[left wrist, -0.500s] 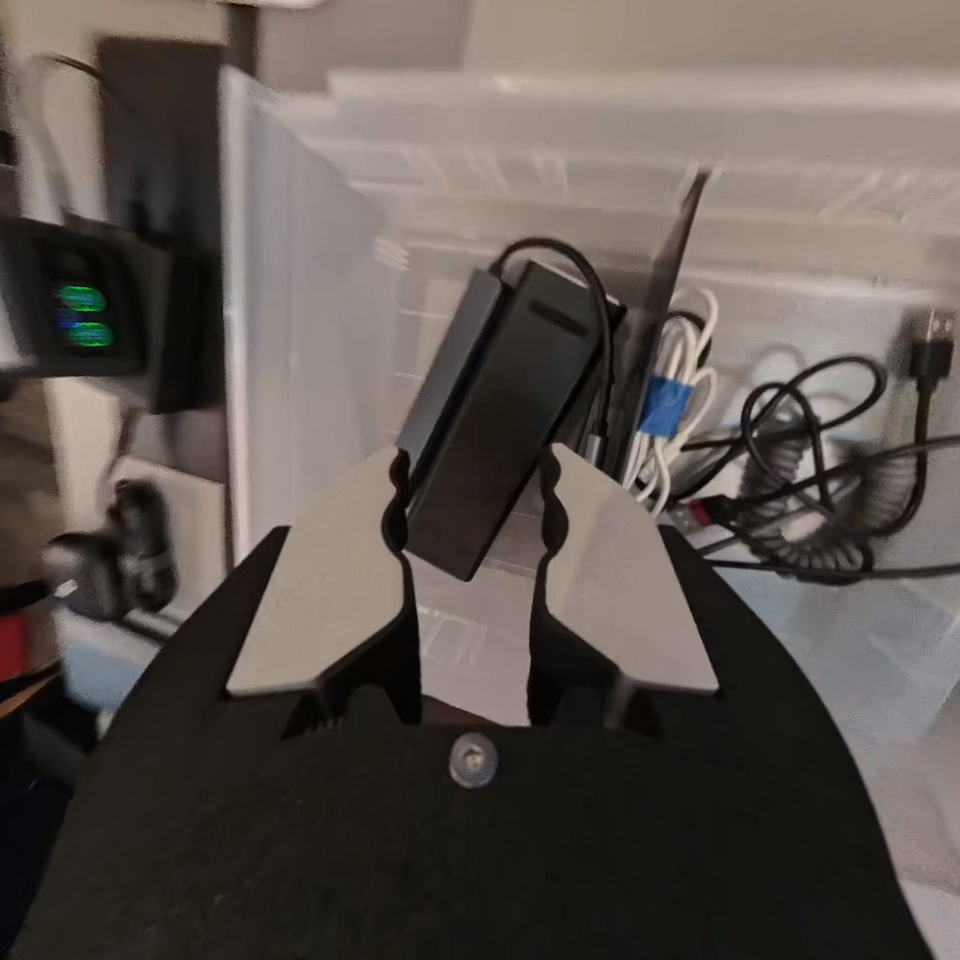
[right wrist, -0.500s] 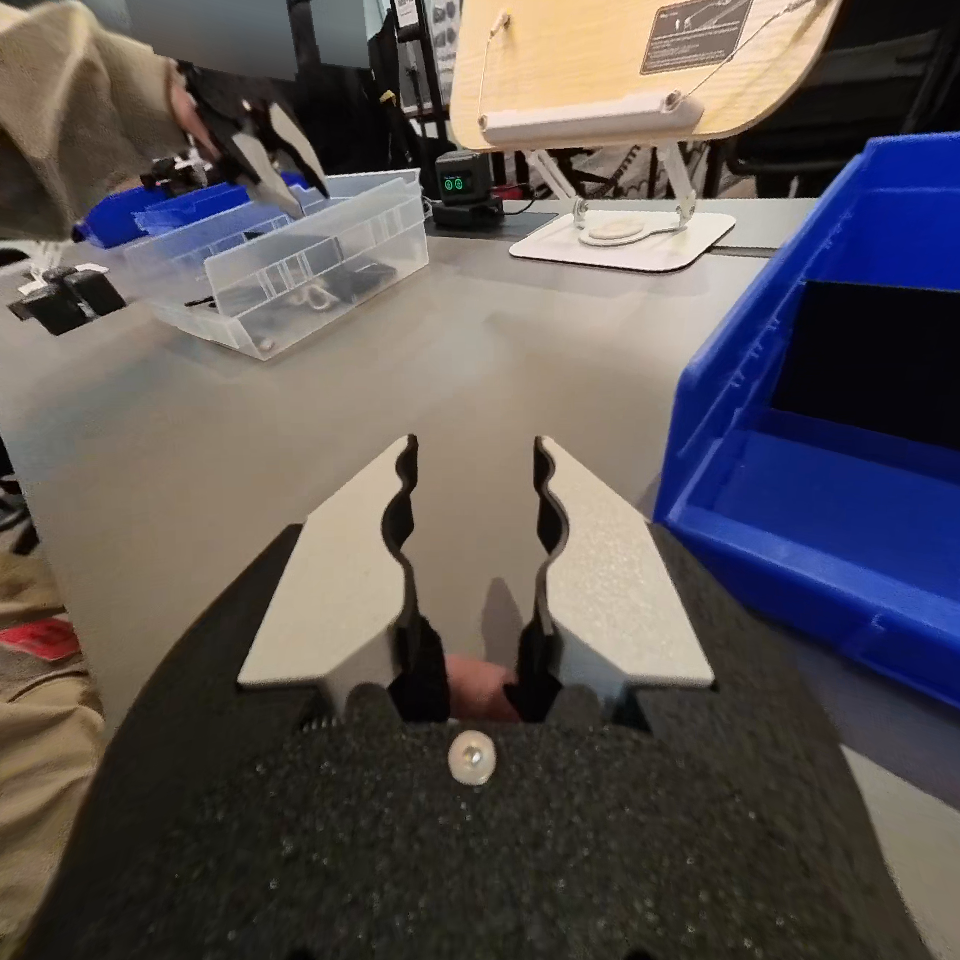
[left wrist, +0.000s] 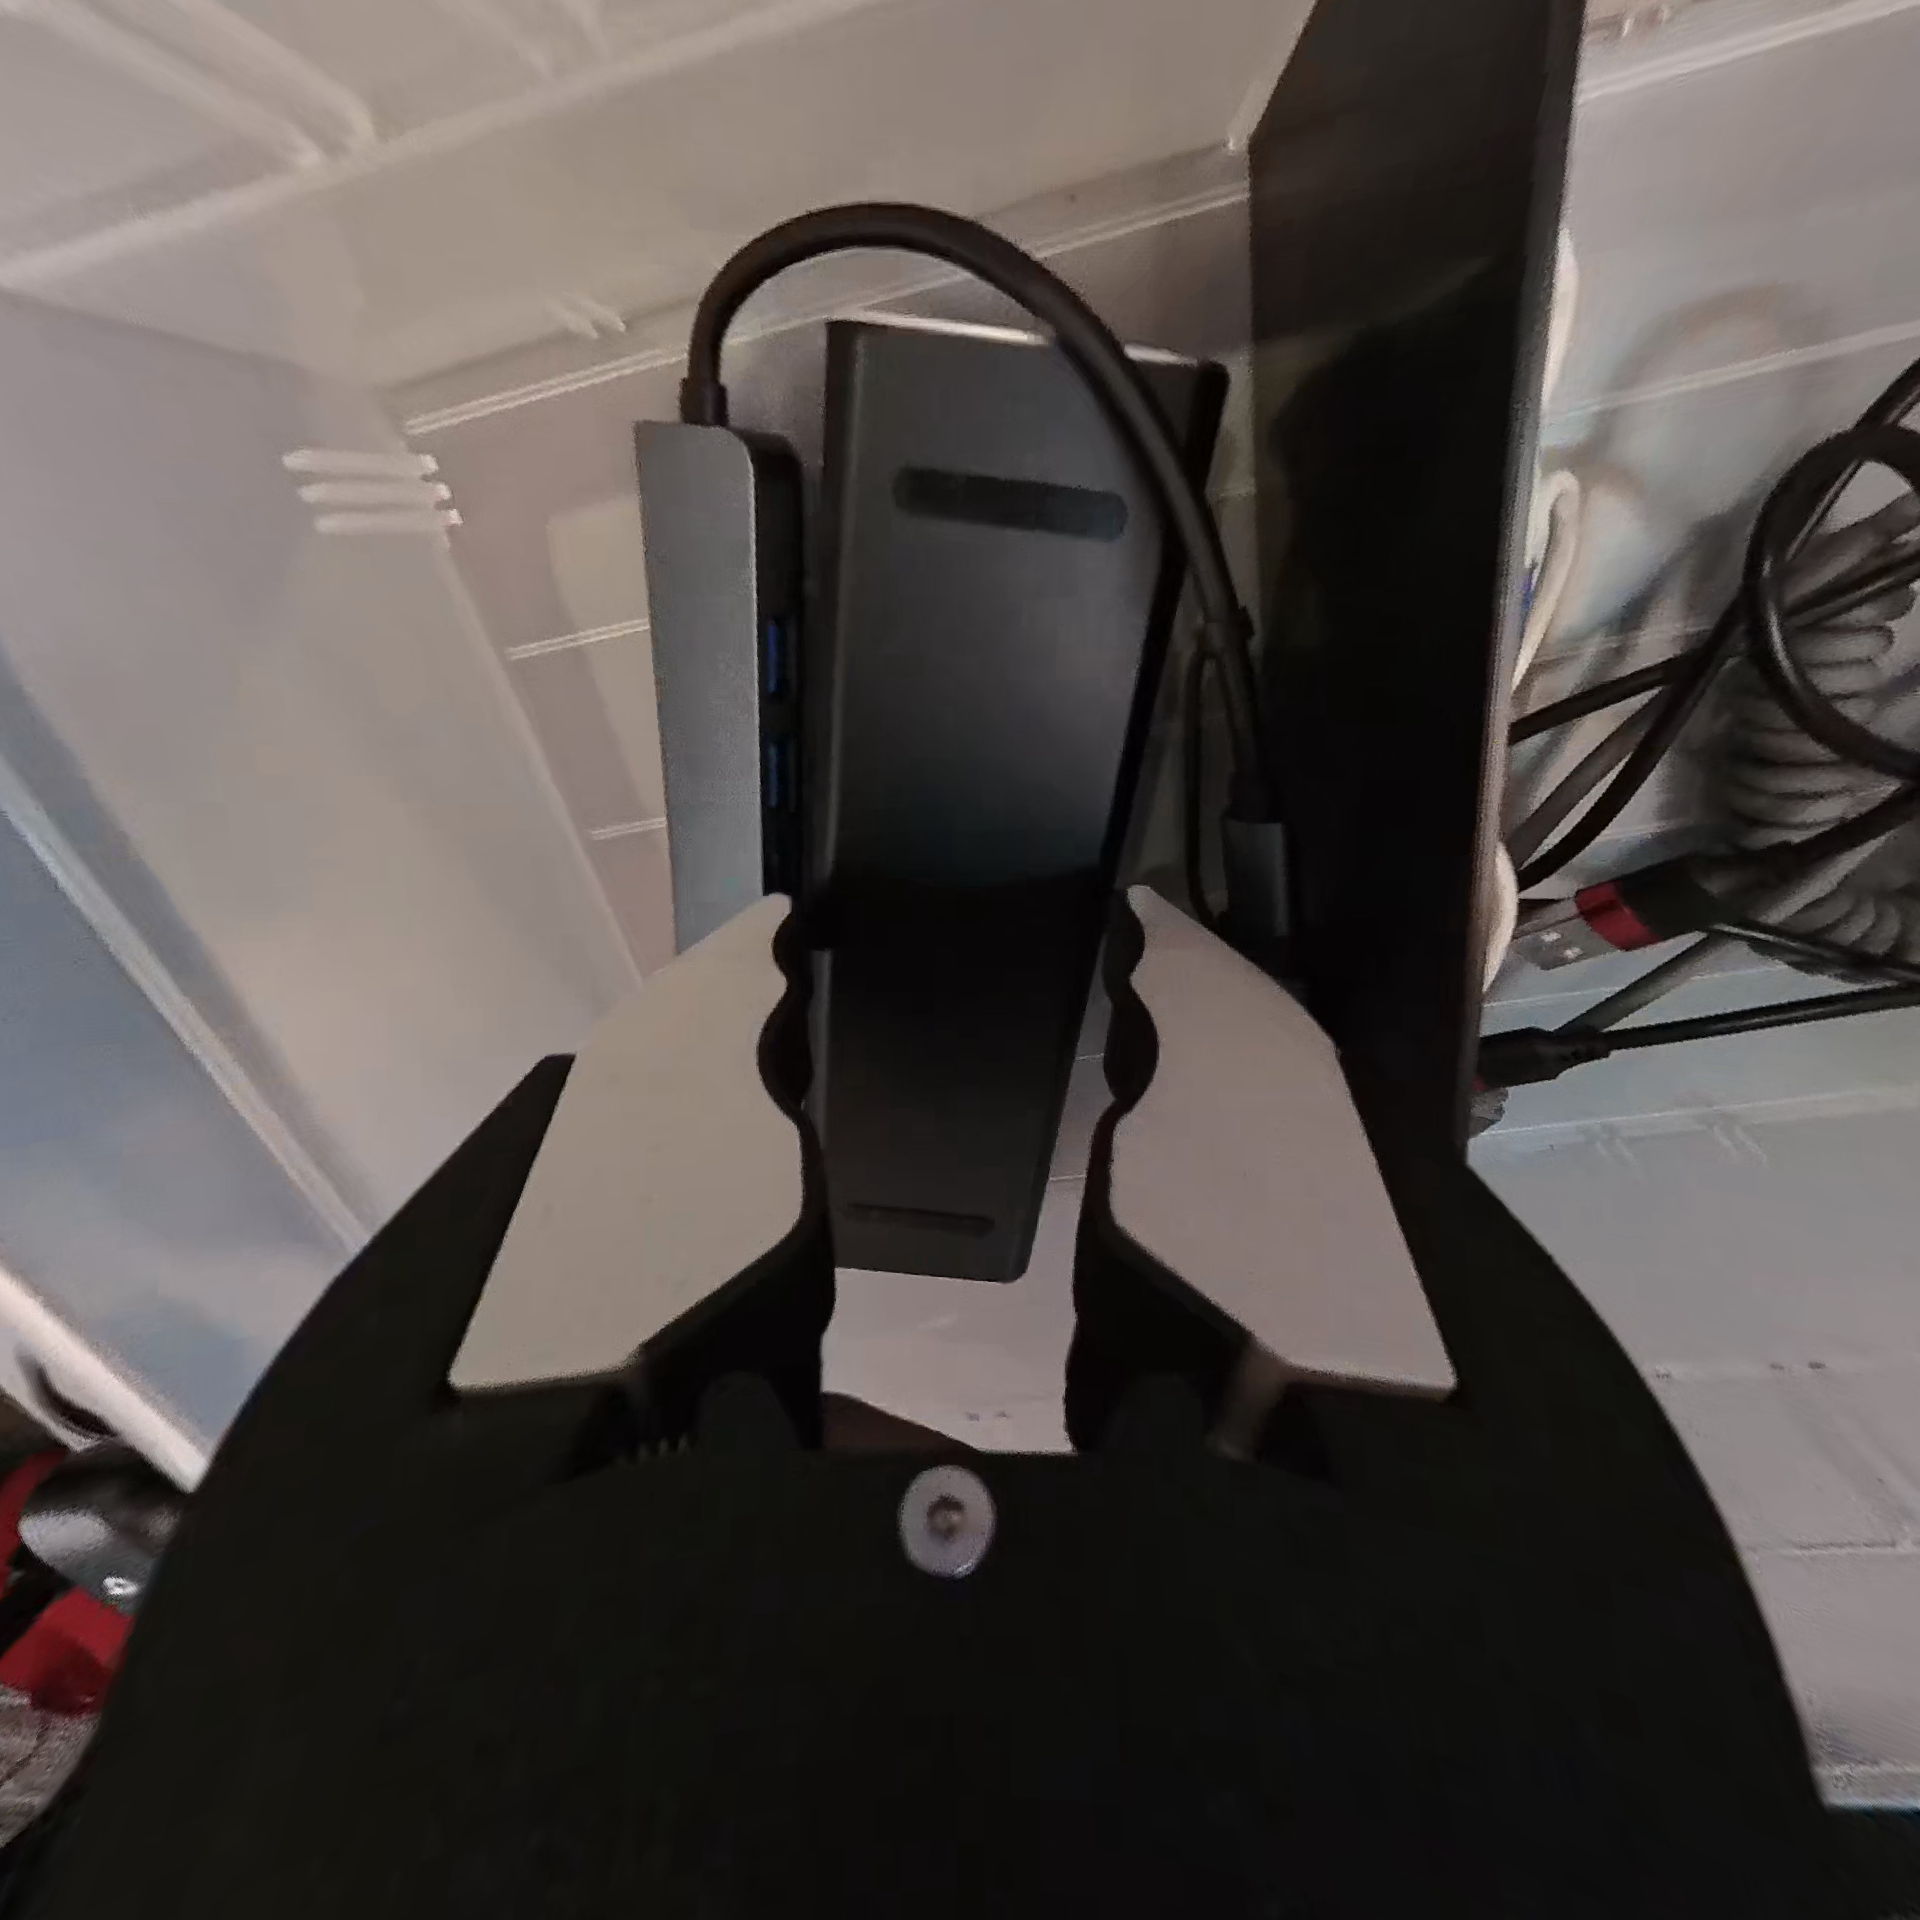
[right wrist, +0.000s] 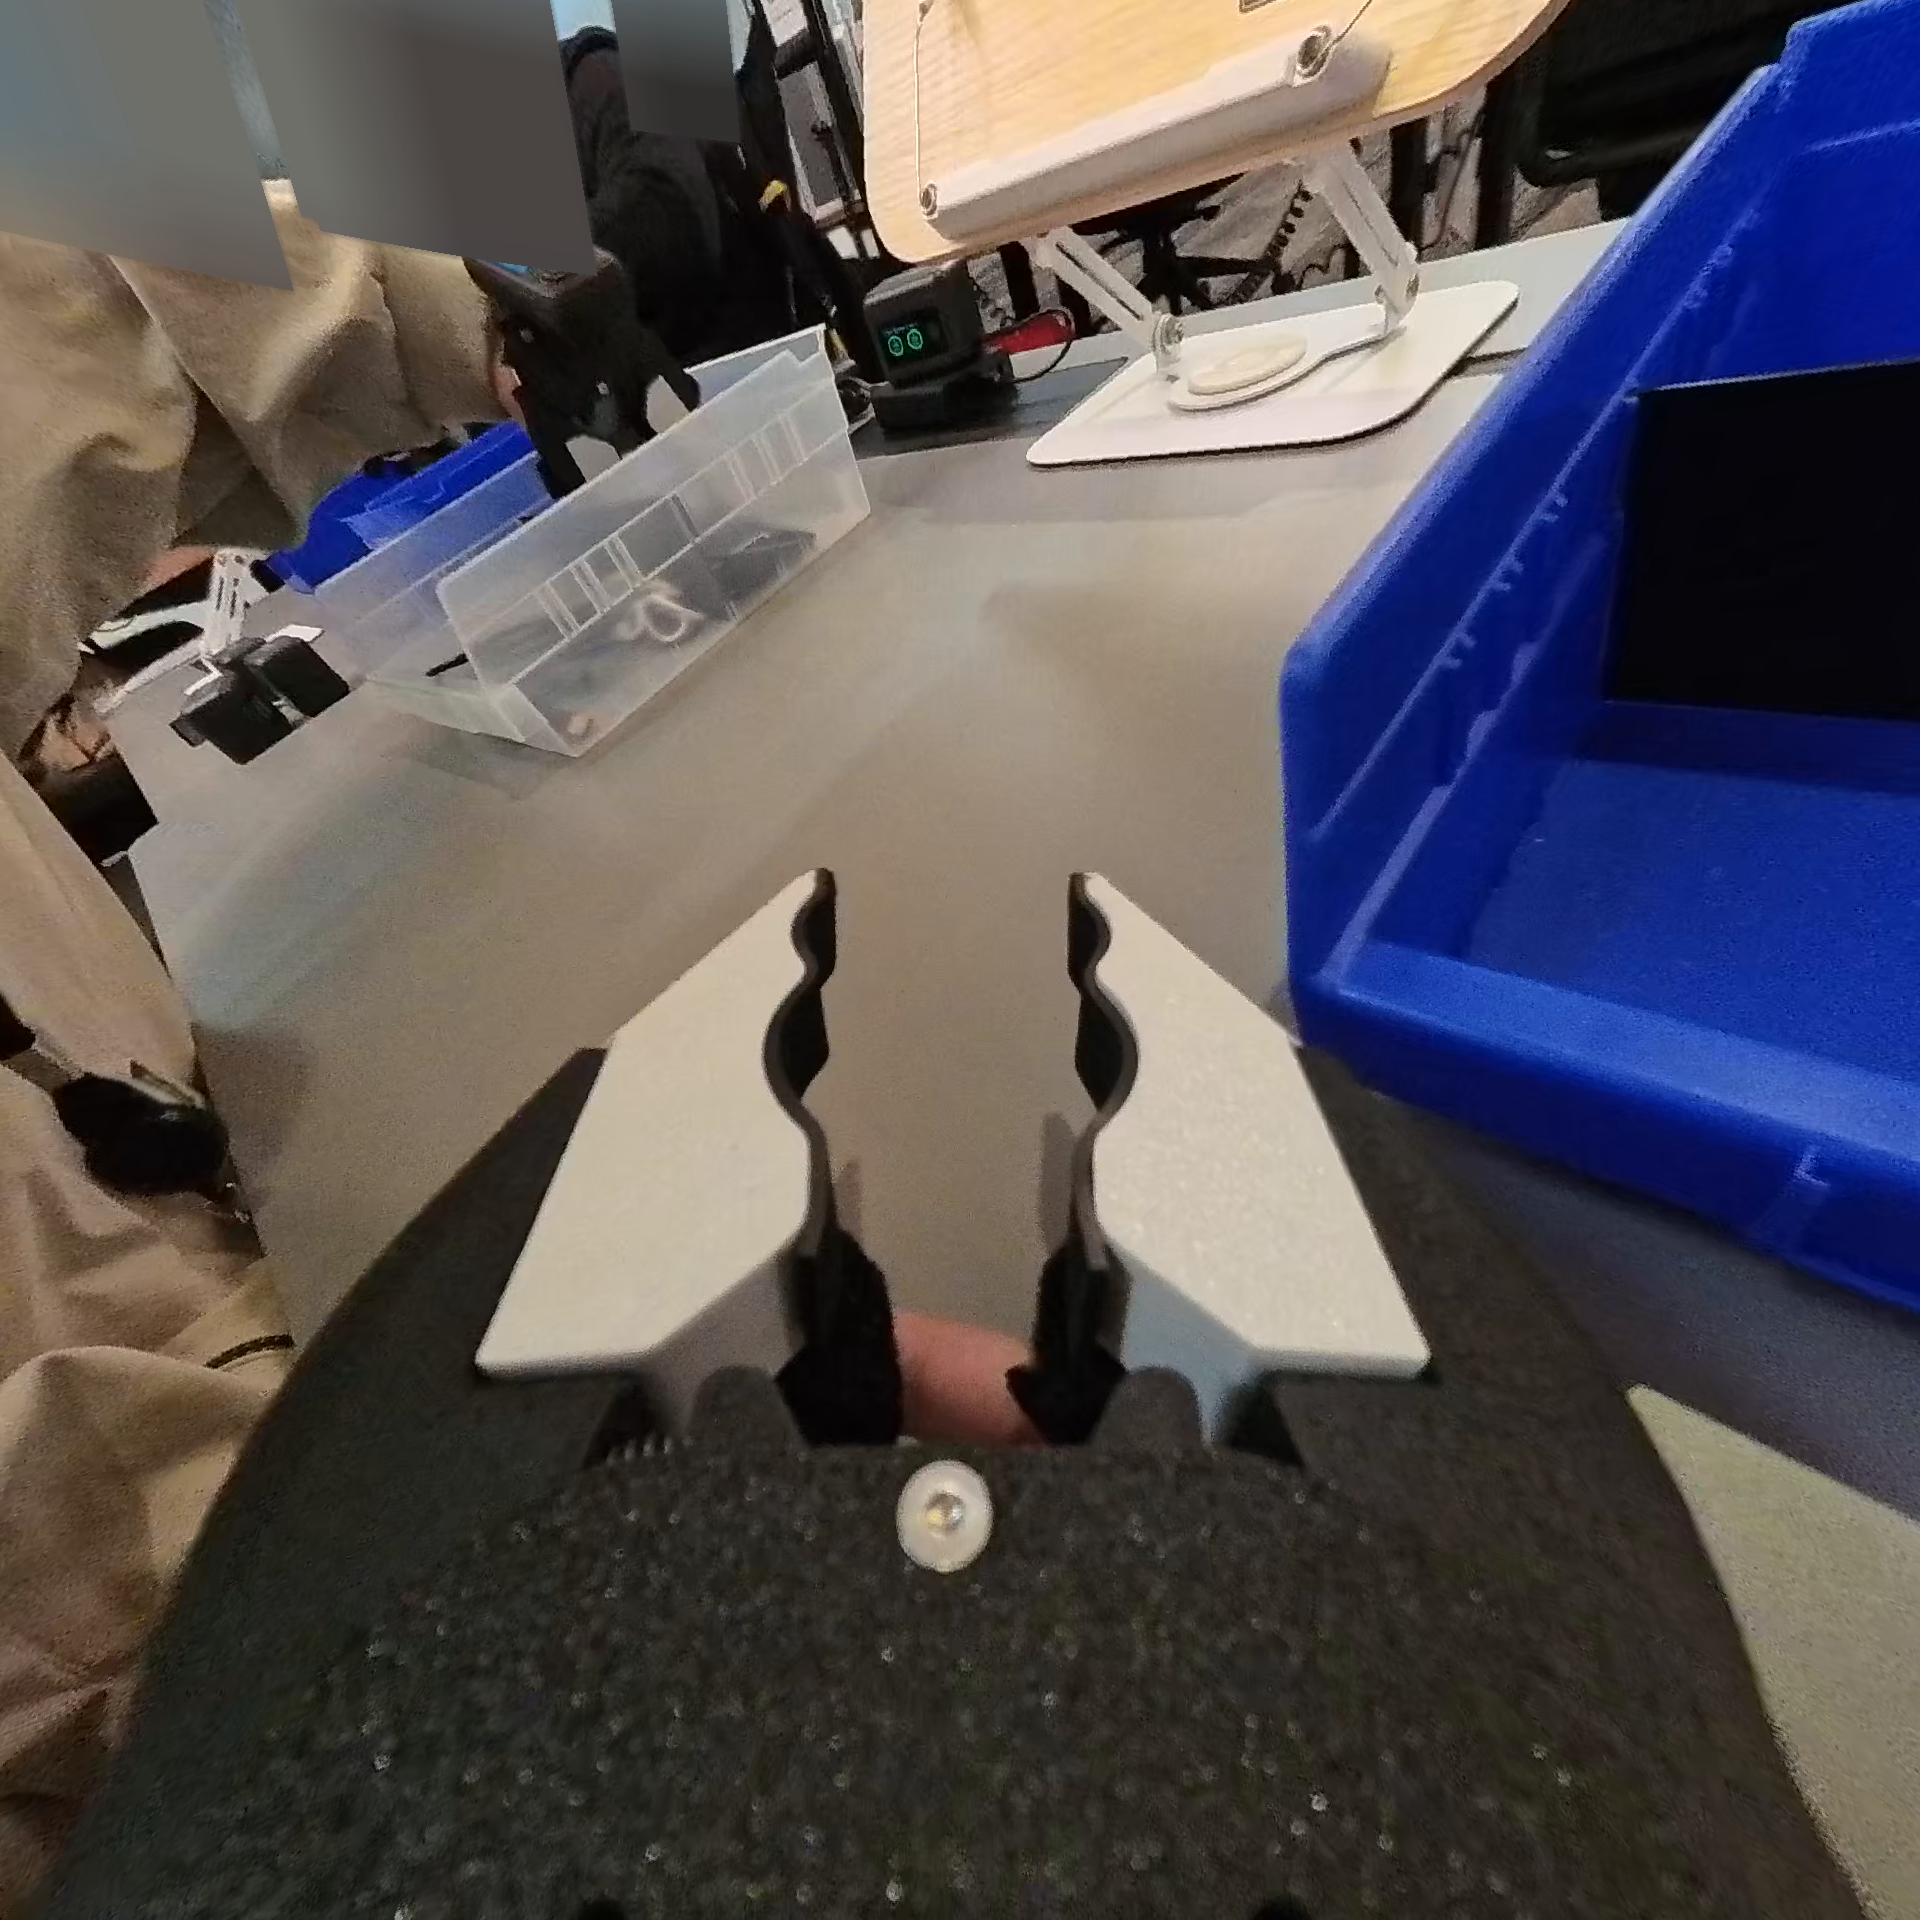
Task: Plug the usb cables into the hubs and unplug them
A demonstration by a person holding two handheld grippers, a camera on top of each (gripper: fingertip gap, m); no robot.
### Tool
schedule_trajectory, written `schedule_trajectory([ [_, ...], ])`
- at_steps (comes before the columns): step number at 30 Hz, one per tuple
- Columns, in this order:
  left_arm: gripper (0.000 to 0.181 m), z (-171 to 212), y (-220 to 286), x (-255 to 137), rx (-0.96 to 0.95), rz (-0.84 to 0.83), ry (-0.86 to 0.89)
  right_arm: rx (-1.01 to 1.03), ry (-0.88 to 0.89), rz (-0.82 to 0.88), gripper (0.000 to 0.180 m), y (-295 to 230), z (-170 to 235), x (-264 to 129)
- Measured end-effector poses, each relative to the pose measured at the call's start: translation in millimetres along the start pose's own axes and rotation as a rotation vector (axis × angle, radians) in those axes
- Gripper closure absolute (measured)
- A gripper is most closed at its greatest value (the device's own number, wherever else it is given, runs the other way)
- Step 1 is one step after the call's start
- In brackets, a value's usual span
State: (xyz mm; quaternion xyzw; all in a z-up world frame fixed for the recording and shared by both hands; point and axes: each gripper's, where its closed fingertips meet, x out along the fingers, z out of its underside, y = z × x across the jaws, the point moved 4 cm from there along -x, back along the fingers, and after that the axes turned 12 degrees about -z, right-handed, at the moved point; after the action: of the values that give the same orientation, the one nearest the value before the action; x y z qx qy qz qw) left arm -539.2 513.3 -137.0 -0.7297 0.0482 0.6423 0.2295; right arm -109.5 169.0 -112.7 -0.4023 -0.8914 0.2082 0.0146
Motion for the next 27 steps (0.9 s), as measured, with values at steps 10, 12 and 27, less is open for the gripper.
schedule_trajectory([
  [10, 0.126, -2, 3, 5, 0.188, 0.039, -0.132, -0.006, -0.028, -0.075, 0.135, -13, 4, 5],
  [12, 0.125, -3, 2, 5, 0.194, 0.077, -0.157, -0.003, -0.032, -0.087, 0.135, -15, 4, 5],
  [27, 0.125, -22, -34, -133, -0.129, -0.379, 0.075, -0.025, 0.026, -0.175, 0.135, -37, -10, 4],
])
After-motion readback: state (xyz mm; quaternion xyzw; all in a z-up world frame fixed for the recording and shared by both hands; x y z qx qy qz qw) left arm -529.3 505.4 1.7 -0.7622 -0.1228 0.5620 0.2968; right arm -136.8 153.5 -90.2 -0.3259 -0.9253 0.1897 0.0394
